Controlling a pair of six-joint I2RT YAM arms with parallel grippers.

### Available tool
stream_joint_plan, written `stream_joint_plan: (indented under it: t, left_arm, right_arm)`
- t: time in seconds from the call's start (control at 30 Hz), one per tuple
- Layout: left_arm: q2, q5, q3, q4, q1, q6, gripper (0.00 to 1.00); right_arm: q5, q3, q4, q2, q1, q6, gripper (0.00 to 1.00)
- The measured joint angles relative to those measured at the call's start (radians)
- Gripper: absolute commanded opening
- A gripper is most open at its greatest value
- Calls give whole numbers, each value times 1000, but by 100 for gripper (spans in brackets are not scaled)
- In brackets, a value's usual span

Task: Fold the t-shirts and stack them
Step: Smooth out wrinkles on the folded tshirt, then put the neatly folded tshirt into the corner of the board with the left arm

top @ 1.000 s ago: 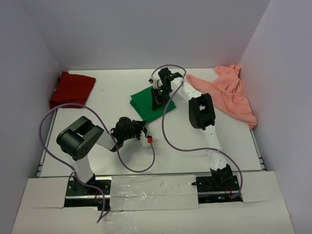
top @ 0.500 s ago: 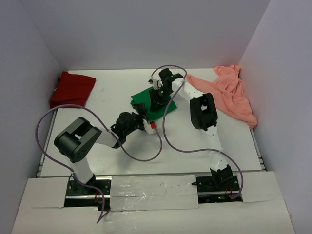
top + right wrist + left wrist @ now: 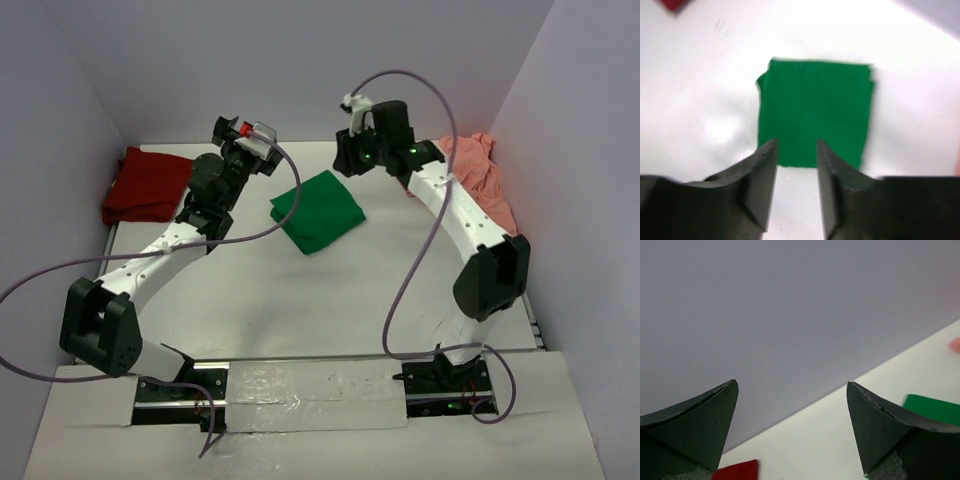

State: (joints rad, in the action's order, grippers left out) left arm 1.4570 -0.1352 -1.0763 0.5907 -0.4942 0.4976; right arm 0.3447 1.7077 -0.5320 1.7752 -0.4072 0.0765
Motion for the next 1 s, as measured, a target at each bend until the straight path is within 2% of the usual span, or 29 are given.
stream_joint_plan:
  t: [0.03, 0.07, 0.17, 0.2, 0.23, 0.27, 0.3, 0.47, 0.63, 0.87, 1.0]
  left_arm:
    - [-14, 18, -6, -30, 1, -37, 99]
    - [-19, 48, -14, -67, 0, -76, 97]
    - [11, 145, -34, -178, -7, -167, 68]
    - [29, 182, -38, -214, -8, -193, 40]
    - [53, 219, -40, -249, -8, -225, 22]
    - [77, 253, -41, -279, -8, -248, 6]
    - [105, 290, -42, -313, -8, -270, 0]
    - [243, 428, -70, -447, -8, -338, 0]
    - [327, 536, -90, -520, -9, -369, 0]
    - [385, 653, -134, -520, -12, -402, 0]
    - [447, 671, -142, -494, -25, -419, 0]
  right_arm:
    - [-16, 5, 6, -31, 16, -5, 30]
    - [-32, 5, 8, -60, 32, -9, 0]
    - [-117, -34, 13, -155, 82, -27, 0]
    - [-146, -63, 12, -192, 98, -23, 0]
    - [-177, -100, 6, -241, 111, -19, 0]
    - [-200, -139, 2, -290, 118, -14, 0]
    - [-220, -177, -9, -347, 120, -9, 0]
    - [-256, -266, -82, -586, 117, 4, 0]
    - [-246, -350, -82, -731, 122, 19, 0]
    - [-164, -457, -88, -729, 158, 31, 0]
    - [-100, -491, -97, -718, 163, 49, 0]
